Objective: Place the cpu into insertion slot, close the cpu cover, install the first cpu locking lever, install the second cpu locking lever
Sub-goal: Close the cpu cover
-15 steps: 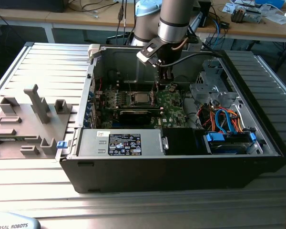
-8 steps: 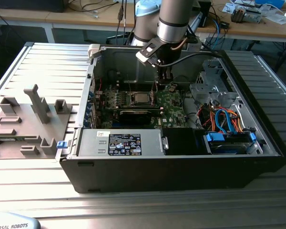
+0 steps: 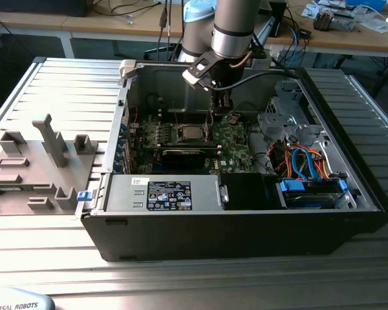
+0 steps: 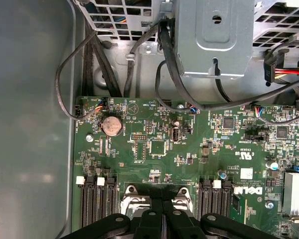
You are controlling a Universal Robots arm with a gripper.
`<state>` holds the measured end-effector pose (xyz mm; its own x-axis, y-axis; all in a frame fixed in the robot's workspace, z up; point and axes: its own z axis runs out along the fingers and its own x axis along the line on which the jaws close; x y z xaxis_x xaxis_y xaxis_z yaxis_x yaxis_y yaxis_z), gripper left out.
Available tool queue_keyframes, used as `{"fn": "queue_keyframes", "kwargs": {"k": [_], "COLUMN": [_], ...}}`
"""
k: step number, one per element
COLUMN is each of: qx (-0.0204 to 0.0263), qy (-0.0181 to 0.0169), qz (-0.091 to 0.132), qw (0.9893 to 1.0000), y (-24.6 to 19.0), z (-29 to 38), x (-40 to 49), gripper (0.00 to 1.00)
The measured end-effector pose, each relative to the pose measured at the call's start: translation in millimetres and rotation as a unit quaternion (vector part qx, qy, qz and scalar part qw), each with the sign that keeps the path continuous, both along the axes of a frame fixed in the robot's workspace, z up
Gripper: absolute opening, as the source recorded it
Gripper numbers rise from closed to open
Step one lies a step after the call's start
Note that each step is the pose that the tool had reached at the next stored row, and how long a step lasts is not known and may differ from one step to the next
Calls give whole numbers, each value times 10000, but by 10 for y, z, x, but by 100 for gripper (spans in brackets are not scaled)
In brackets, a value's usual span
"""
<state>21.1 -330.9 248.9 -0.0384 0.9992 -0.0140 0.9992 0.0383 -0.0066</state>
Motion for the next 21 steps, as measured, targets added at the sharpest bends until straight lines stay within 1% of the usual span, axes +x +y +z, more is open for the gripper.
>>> {"fn": "queue_keyframes", "kwargs": {"k": [21], "qx": [0], "qy": [0], "qz": [0], "qw": [10000], "y": [0], "z": [-9], "x": [-77], "gripper": [11]}}
